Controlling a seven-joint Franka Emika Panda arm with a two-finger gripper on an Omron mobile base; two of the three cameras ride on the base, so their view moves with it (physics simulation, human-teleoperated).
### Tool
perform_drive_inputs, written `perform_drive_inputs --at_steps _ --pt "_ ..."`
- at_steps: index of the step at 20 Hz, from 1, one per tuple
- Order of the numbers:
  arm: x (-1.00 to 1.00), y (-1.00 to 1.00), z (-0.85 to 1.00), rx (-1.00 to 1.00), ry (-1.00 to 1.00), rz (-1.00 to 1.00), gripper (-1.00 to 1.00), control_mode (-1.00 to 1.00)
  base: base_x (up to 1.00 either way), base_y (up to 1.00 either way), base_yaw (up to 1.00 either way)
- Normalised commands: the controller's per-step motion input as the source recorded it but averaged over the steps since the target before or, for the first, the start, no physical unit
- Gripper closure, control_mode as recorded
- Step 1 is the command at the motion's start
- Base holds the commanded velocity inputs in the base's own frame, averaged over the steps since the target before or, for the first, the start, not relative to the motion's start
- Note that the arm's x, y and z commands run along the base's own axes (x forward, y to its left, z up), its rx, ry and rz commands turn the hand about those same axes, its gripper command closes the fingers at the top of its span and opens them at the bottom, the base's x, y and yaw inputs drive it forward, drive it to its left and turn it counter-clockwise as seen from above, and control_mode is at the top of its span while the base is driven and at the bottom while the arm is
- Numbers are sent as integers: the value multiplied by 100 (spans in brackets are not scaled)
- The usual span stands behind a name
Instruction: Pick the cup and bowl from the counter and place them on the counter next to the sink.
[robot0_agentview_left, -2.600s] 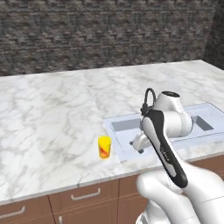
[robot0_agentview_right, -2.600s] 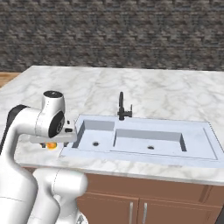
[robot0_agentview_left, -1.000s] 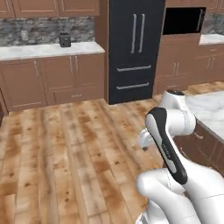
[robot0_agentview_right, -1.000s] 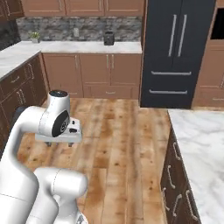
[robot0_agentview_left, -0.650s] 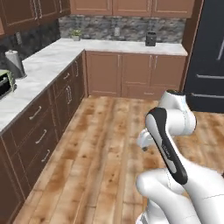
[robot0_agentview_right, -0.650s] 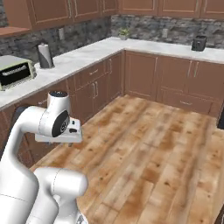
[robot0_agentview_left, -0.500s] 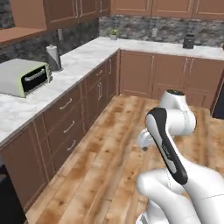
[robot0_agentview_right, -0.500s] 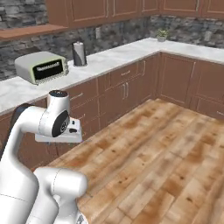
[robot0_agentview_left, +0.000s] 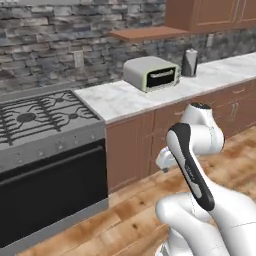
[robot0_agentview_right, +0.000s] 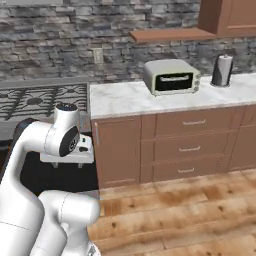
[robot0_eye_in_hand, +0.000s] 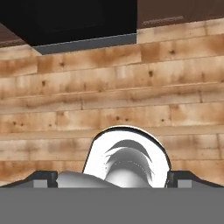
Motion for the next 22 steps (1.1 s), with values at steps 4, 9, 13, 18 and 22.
perform_drive_inputs --at_steps 4,9,13,18,22 --pt "0 0 0 0 0 0 -100 100 -12 0 98" --pt "0 0 0 0 0 0 -100 100 72 25 20" --pt "0 0 0 0 0 0 -100 100 100 97 -8" --pt "0 0 0 0 0 0 -100 100 100 100 -28" --pt "0 0 0 0 0 0 -100 100 98 98 -30"
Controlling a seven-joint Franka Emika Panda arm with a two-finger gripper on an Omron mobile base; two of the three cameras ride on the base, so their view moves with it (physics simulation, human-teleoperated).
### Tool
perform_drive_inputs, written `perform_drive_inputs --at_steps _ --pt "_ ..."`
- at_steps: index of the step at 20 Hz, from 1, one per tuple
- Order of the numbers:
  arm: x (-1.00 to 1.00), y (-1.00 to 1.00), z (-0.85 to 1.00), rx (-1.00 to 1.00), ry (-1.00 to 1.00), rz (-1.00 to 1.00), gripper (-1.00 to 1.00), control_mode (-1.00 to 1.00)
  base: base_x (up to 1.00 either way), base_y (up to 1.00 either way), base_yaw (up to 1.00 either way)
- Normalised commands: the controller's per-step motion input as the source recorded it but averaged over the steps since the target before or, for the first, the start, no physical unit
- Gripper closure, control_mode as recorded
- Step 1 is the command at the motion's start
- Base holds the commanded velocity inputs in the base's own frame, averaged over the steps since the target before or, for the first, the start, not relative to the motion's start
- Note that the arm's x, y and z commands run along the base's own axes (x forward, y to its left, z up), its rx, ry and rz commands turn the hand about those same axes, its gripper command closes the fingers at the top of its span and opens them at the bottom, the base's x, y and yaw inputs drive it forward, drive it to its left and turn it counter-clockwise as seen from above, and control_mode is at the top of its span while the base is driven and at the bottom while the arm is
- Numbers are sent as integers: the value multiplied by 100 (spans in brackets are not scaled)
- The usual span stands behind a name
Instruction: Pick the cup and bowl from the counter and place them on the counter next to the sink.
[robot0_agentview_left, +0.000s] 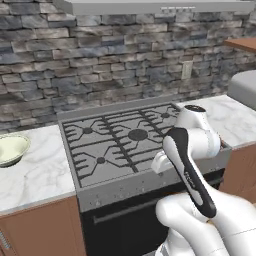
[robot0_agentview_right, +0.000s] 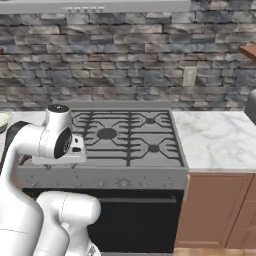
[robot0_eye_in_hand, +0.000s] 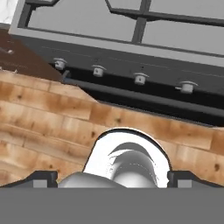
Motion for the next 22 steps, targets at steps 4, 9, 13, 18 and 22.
perform_drive_inputs --at_steps 4,9,13,18,22 --pt "0 0 0 0 0 0 -100 100 73 93 -21" --pt "0 0 0 0 0 0 -100 100 15 24 -4" --pt "0 0 0 0 0 0 -100 100 0 0 0" --pt "0 0 0 0 0 0 -100 100 0 0 0" --pt "0 6 -1 0 0 0 -100 -100 0 0 0"
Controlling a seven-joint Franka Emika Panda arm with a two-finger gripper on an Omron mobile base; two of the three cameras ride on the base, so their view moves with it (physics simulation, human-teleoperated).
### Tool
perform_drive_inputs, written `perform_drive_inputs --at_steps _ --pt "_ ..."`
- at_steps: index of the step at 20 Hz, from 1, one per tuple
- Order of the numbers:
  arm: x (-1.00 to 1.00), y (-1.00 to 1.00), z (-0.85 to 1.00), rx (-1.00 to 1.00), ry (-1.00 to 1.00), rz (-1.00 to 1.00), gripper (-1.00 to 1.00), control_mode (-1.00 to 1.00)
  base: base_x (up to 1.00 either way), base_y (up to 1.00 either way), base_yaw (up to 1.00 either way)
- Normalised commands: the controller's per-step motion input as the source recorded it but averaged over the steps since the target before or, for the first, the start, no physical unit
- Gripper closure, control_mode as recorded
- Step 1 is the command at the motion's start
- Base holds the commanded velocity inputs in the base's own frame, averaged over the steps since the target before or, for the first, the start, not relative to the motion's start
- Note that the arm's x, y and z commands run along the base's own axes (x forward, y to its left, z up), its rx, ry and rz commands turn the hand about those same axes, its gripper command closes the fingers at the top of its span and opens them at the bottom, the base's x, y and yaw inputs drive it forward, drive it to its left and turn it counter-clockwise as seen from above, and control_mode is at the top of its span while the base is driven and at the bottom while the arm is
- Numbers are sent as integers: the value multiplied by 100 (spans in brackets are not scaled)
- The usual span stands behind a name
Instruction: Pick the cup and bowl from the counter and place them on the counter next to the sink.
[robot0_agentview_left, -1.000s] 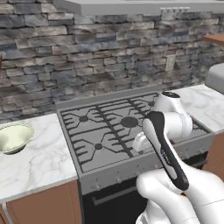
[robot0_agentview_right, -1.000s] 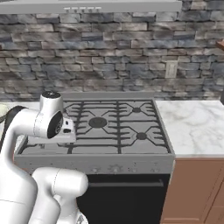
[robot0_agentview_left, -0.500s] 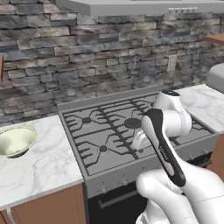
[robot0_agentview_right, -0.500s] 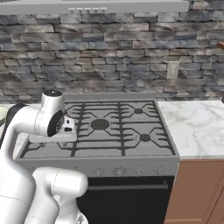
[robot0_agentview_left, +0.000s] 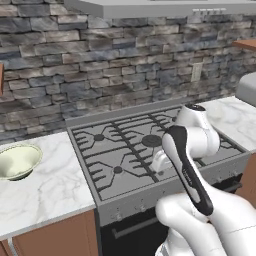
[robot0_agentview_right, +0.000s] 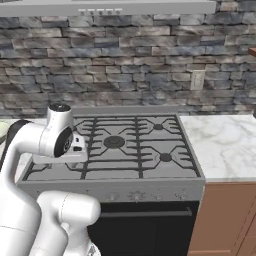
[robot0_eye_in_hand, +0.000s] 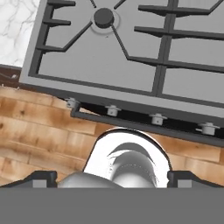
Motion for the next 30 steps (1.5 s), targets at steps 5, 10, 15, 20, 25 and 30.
perform_drive_inputs --at_steps 5,10,15,20,25,30 --pt "8 82 -14 0 0 -4 -100 -100 0 0 0" --pt "3 91 -3 0 0 -6 -100 -100 0 0 0" --pt "19 89 8 0 0 -1 -100 -100 0 0 0" --pt "7 97 15 0 0 0 -100 -100 0 0 0" --pt "27 75 12 3 0 7 -100 -100 0 0 0" --pt "40 69 8 8 0 14 -100 -100 0 0 0"
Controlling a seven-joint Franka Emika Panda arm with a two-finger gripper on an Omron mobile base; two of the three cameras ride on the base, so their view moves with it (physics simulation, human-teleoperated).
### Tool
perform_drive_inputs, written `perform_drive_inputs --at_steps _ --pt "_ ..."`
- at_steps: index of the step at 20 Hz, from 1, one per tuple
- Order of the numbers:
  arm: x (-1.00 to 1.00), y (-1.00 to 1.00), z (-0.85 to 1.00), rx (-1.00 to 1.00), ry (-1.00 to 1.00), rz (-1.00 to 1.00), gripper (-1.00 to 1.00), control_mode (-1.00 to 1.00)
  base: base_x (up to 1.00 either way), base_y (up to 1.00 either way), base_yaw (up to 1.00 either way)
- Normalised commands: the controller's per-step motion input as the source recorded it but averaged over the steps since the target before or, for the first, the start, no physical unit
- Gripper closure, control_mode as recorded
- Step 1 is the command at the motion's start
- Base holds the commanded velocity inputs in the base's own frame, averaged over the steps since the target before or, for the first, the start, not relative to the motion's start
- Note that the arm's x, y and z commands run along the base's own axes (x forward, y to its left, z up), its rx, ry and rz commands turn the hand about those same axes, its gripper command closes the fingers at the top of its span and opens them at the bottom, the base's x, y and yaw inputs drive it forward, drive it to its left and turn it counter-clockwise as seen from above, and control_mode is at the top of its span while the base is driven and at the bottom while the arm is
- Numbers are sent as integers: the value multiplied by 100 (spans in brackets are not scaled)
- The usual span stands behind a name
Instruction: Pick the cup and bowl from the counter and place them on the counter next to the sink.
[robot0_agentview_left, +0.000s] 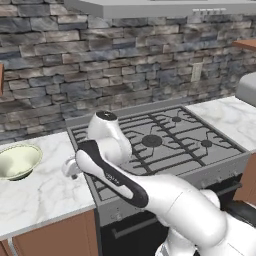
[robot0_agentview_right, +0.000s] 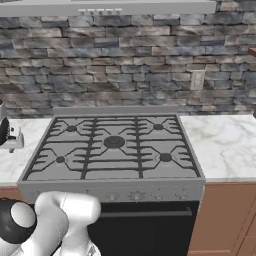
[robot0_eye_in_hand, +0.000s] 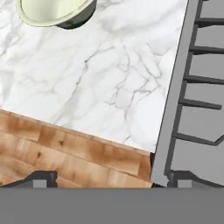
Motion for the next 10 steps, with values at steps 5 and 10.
perform_drive_inputs --at_steps 5,10 --pt "58 53 0 6 -1 1 -100 -100 0 0 0" --pt "68 60 0 -2 3 -18 -100 -100 0 0 0"
